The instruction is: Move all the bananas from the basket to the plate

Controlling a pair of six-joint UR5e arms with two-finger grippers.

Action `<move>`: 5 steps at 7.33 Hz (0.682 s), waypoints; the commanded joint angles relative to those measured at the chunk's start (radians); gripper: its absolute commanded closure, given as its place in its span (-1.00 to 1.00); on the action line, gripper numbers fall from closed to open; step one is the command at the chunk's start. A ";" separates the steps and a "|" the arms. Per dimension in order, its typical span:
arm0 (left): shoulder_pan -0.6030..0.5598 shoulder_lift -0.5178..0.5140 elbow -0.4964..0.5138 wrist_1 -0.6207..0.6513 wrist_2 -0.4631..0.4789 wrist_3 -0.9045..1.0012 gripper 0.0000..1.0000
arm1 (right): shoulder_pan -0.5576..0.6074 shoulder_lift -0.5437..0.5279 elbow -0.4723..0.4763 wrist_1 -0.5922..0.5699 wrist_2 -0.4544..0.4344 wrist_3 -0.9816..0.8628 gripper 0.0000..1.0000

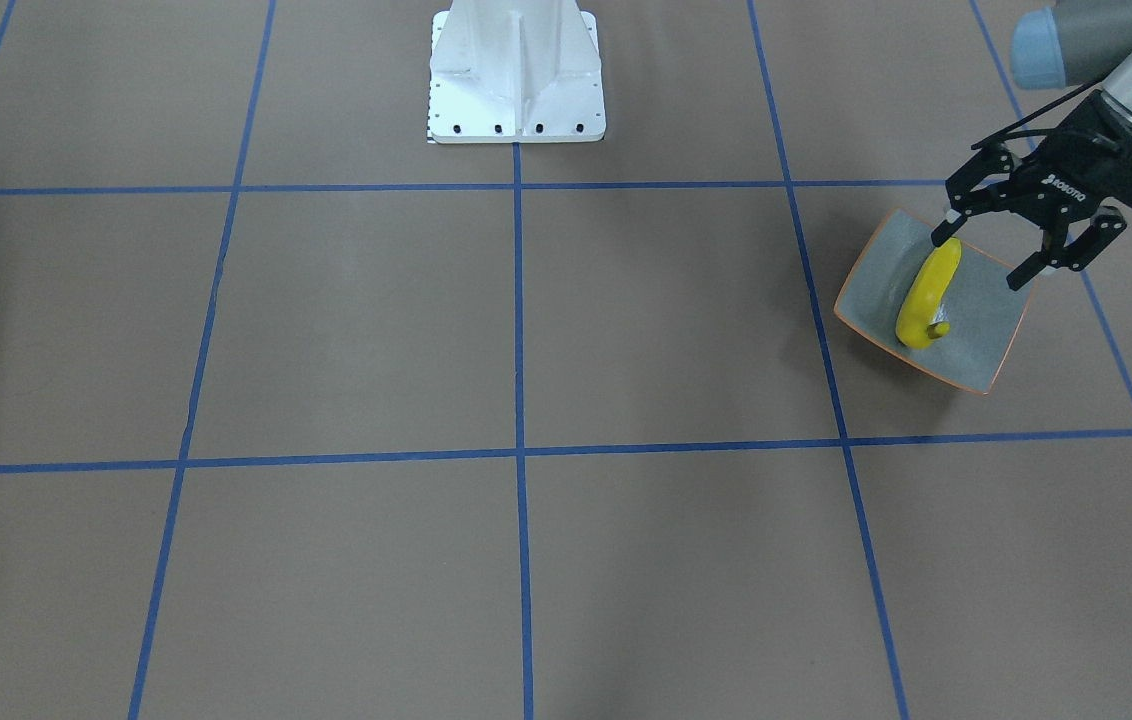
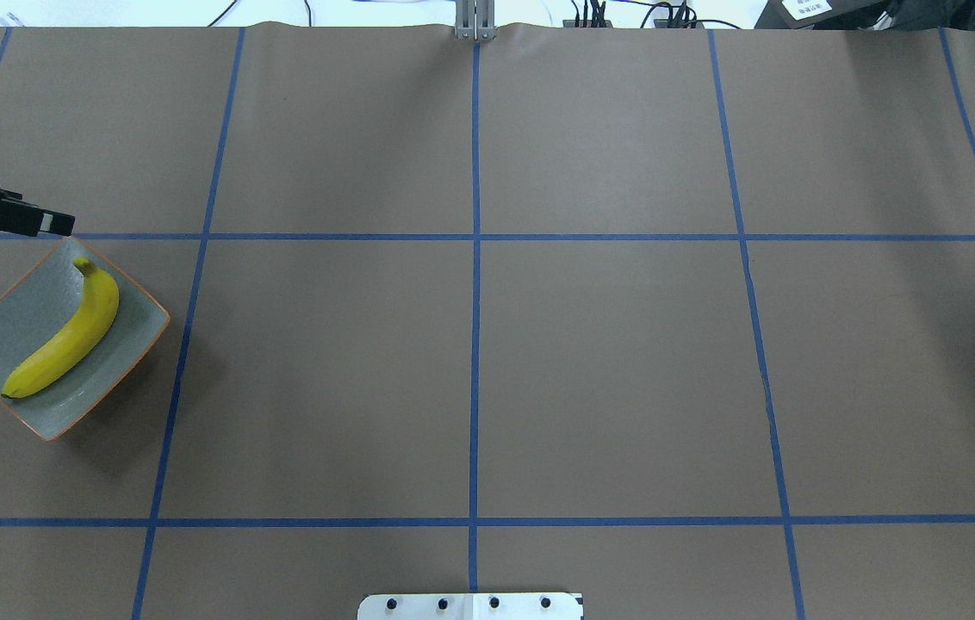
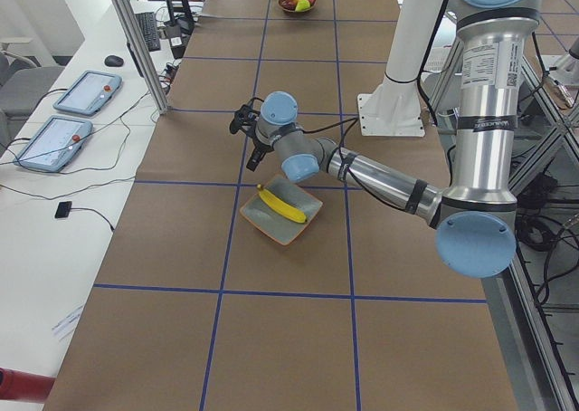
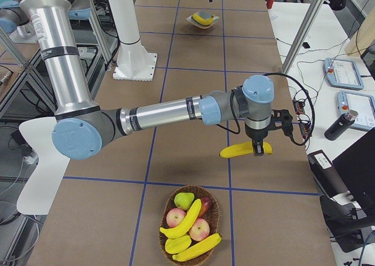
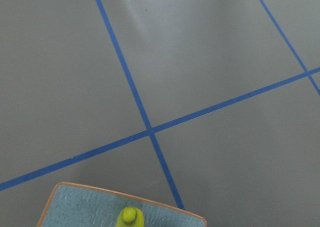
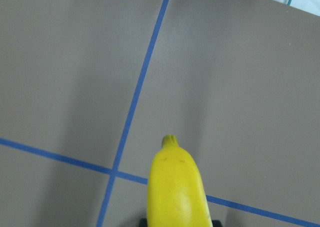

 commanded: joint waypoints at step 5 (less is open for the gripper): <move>0.194 -0.377 0.017 -0.007 0.008 -0.504 -1.00 | -0.278 0.035 0.185 0.435 0.003 0.931 1.00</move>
